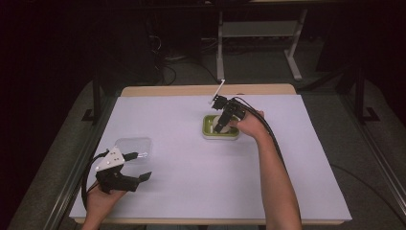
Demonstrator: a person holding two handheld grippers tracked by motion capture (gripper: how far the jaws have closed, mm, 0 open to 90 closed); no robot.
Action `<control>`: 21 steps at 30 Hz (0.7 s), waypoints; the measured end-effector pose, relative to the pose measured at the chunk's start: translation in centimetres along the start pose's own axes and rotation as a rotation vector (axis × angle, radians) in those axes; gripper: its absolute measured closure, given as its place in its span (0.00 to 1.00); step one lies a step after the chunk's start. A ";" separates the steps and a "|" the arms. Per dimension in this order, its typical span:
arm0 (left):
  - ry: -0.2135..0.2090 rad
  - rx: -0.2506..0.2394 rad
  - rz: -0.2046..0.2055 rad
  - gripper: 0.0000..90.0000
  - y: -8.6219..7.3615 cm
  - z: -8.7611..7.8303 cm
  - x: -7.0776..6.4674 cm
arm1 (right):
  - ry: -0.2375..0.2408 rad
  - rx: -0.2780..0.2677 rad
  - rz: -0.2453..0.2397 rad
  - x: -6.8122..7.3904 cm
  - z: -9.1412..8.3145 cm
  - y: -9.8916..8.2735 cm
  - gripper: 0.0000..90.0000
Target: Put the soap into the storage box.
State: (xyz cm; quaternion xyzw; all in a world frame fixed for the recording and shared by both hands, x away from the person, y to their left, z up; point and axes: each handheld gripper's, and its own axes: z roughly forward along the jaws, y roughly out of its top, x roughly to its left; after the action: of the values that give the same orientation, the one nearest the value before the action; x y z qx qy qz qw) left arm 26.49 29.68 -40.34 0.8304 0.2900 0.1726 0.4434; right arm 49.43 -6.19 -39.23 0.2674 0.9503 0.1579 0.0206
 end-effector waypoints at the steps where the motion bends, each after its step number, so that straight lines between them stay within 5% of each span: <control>1: 0.000 0.000 0.000 0.15 0.0 0.0 0.0 | 0.000 0.000 0.000 0.0 0.0 0.0 0.27; 21: 0.000 0.000 0.002 0.15 0.0 0.0 0.0 | -0.021 0.005 0.024 -0.2 0.6 0.1 0.27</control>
State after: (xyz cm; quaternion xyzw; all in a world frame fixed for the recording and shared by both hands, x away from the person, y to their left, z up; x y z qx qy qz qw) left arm 26.50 29.72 -40.30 0.8306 0.2892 0.1732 0.4433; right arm 49.67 -6.04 -39.78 0.2804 0.9472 0.1528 0.0278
